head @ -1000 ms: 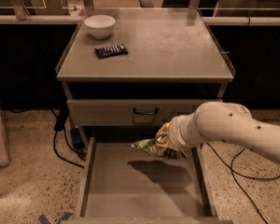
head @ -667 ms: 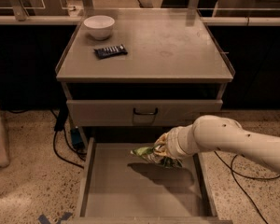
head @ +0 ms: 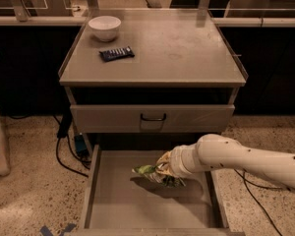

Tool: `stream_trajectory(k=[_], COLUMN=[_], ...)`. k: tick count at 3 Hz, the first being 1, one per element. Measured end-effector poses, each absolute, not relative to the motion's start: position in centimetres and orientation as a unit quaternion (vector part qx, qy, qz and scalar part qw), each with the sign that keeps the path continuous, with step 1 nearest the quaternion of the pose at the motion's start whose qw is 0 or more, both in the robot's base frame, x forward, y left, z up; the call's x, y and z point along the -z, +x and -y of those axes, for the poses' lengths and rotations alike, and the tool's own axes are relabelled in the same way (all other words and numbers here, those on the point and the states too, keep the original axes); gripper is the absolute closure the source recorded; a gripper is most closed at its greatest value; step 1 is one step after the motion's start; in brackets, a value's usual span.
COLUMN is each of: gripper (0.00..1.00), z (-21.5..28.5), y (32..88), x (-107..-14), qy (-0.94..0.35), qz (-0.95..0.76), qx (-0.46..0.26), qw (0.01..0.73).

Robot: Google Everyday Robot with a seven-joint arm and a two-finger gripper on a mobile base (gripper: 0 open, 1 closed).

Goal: Place green jalapeno chip bag into middle drawer

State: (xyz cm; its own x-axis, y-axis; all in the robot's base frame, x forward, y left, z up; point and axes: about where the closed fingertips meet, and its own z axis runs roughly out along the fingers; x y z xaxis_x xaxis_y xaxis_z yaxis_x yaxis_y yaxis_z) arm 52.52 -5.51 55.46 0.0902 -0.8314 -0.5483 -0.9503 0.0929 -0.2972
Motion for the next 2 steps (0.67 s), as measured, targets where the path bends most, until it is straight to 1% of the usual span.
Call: stream_trajectory(k=[1, 2], gripper=[1.0, 1.0], z=[5.5, 6.4], y=[52.5, 52.0], x=[-55.5, -52.6], qy=[-0.667, -0.65], qz=[-0.668, -0.676], qx=[-0.094, -0.112], qw=[0.317, 0.328])
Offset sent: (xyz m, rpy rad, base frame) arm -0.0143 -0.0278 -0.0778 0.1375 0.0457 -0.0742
